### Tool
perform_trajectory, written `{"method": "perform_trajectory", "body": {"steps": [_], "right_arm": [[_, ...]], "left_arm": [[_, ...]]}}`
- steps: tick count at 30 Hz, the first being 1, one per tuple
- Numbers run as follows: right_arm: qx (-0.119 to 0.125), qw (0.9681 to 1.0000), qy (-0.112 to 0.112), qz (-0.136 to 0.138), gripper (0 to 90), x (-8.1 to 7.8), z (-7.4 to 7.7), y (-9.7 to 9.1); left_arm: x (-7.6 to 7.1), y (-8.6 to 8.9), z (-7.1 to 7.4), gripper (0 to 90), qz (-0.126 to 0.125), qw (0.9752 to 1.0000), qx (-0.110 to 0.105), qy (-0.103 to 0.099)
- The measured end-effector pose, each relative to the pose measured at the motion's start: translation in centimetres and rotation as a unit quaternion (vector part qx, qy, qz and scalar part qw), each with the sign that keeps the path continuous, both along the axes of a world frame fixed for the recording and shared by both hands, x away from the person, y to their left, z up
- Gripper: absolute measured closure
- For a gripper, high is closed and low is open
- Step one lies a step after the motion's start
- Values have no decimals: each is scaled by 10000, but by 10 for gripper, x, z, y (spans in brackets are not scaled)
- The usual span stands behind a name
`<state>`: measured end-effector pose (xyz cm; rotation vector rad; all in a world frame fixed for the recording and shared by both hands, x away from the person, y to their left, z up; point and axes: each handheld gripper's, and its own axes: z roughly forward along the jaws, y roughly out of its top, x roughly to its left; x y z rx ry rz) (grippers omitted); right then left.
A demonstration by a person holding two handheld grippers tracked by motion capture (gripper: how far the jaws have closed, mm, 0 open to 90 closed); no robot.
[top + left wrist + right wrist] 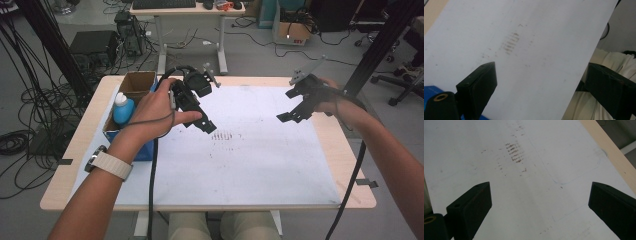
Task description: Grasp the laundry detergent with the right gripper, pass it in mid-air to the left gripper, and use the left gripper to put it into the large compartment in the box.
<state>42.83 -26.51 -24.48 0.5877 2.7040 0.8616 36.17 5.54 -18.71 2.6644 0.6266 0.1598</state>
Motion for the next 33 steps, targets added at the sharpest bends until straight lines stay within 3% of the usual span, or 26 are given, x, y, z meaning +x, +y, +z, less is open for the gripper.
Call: {"method": "perform_trajectory", "body": {"steps": [1, 3, 7, 8, 15, 18, 22, 24, 26, 29, 33], "right_arm": [[28, 9999, -80, 117, 49, 2, -1, 0], [55, 9999, -80, 91, 49, 1, -1, 1], [64, 9999, -62, 68, 49, 1, -2, 1], [54, 9999, -73, 96, 49, 1, -2, 1], [60, 9999, -49, 75, 48, 1, -2, 2], [29, 10000, 45, -50, 49, -2, -2, 3], [30, 10000, 24, -21, 49, -2, -1, 3], [147, 9999, -62, 60, 49, 0, -3, 3], [33, 10000, -14, 34, 49, -1, -1, 3], [90, 9999, 48, -80, 49, -3, -2, 4], [23, 10000, -31, 55, 49, -1, -2, 4]], "left_arm": [[-1, -2, -2, 110, -20, 10000, -7, -11], [-2, -4, -4, 110, -37, 10000, -49, -1], [-2, -9, -10, 110, -198, 9998, 98, -30], [0, -9, -10, 110, -347, 9990, 276, -66], [-3, -18, -21, 110, -611, 9971, 443, -41], [-3, -21, -23, 110, -640, 9968, 483, -19], [-3, -23, -25, 110, -667, 9965, 498, -6], [-3, -24, -25, 109, -680, 9964, 500, -4], [-2, -24, -26, 109, -674, 9966, 474, -3], [-2, -25, -27, 109, -689, 9965, 465, 7], [-2, -25, -28, 109, -683, 9966, 467, 1]]}}
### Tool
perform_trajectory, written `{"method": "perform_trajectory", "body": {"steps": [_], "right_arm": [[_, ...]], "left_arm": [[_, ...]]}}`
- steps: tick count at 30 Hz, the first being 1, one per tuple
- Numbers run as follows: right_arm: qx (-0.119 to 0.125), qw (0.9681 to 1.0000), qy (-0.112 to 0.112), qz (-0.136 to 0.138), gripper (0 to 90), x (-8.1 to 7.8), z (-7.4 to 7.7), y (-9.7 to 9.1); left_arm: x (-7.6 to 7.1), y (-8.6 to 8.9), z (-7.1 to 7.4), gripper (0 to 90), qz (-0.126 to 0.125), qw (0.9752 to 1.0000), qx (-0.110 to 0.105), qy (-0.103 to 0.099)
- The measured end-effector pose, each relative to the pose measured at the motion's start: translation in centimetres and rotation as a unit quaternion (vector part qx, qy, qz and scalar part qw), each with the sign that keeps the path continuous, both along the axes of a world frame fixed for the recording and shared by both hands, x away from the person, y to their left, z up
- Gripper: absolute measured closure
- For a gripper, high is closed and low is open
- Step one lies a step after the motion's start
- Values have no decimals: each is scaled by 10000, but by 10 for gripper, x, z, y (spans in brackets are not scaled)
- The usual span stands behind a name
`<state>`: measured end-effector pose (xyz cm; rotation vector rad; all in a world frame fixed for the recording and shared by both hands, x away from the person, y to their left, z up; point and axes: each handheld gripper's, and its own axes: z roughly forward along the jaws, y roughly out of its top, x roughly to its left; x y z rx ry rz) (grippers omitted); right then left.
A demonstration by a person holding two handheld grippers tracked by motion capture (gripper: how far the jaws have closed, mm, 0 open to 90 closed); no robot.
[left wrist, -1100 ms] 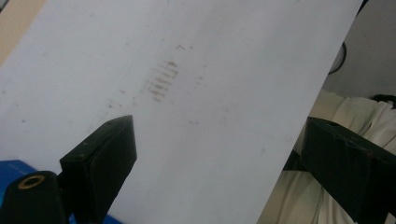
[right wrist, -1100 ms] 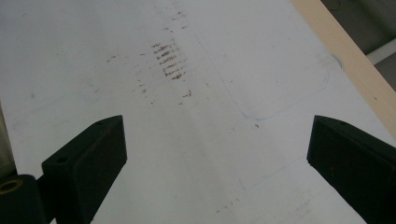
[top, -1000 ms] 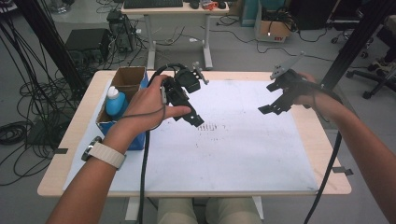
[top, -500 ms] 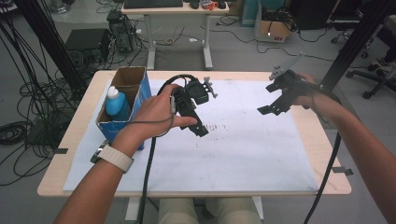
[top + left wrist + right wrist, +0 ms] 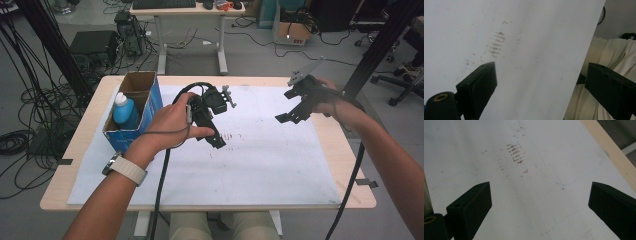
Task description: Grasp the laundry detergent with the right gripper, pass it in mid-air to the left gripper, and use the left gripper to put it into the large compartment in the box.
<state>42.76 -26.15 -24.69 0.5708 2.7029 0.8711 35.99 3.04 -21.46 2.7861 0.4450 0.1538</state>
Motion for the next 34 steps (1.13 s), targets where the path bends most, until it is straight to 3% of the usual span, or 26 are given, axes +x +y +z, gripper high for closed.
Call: {"method": "perform_trajectory", "body": {"steps": [2, 8, 9, 11, 34], "right_arm": [[77, 10000, -10, -26, 49, -1, -1, 1], [7, 10000, -19, -6, 49, -2, 1, 0], [108, 9999, -12, -45, 49, -3, 0, 1], [22, 10000, -14, -21, 49, -2, 1, 0], [81, 9999, -74, 88, 49, 0, -1, 1]], "left_arm": [[0, 1, 0, 109, 16, 10000, -13, 1], [0, 3, -1, 109, 18, 10000, -27, 21], [0, 3, -1, 109, 50, 10000, -17, -1], [-1, 3, -1, 109, 57, 10000, -21, 7], [1, 2, -1, 109, 91, 9999, -55, 16]]}}
